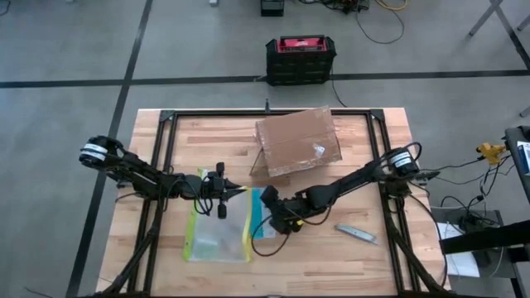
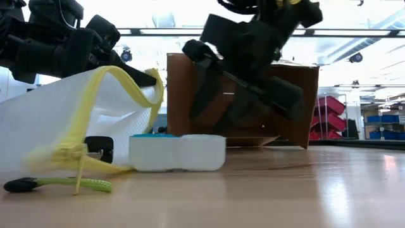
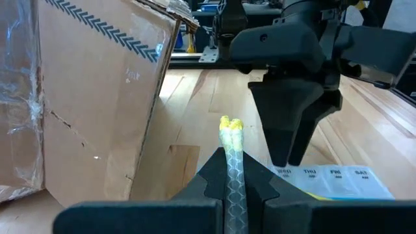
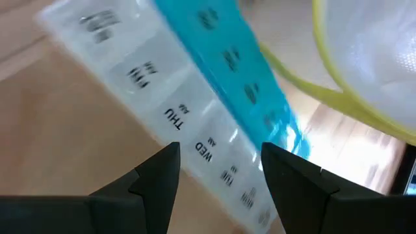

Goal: Unpack boxes
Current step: Put the medicine organizer into the transparent zip bag

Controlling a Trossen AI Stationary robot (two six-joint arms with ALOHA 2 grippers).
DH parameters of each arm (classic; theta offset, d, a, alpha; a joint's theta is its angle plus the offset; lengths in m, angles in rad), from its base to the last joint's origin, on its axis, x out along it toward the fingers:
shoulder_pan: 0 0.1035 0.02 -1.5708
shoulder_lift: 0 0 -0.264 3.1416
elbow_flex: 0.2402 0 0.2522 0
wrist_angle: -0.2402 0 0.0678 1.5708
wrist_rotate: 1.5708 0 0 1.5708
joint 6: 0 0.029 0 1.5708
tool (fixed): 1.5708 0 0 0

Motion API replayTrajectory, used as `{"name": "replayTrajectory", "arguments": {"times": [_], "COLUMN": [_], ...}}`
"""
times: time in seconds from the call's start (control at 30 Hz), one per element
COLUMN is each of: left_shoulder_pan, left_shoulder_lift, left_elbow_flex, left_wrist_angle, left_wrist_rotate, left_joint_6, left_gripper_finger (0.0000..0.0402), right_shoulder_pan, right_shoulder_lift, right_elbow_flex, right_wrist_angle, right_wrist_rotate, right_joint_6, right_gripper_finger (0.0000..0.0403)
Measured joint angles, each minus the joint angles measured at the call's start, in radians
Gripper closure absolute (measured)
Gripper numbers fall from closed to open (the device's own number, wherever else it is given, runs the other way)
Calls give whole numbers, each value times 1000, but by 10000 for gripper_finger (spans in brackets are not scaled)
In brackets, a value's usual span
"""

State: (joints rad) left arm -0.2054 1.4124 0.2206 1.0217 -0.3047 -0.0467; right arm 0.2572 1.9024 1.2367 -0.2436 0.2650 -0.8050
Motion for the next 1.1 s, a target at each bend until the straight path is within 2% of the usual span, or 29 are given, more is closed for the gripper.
{"name": "replayTrajectory", "arguments": {"times": [0.2,0.33,0.5,0.63,0.87,1.0,1.1], "left_shoulder_pan": [0,0,0,0,0,3,5], "left_shoulder_lift": [0,0,0,0,0,0,0], "left_elbow_flex": [0,0,0,3,9,9,9], "left_wrist_angle": [1,-1,-1,-1,-32,-65,-68], "left_wrist_rotate": [1,1,2,0,-20,-60,-63], "left_joint_6": [0,0,0,8,1,-5,-22], "left_gripper_finger": [401,401,401,401,401,401,401], "right_shoulder_pan": [-6,-12,-43,-59,-64,-69,-75], "right_shoulder_lift": [4,-44,-98,-100,-73,-45,-42], "right_elbow_flex": [36,38,2,-56,-94,-85,-84], "right_wrist_angle": [-3,-79,-204,-177,-13,26,-25], "right_wrist_rotate": [8,-21,-214,-221,-221,-217,-212], "right_joint_6": [68,243,526,524,517,530,547], "right_gripper_finger": [213,222,238,275,393,389,398]}}
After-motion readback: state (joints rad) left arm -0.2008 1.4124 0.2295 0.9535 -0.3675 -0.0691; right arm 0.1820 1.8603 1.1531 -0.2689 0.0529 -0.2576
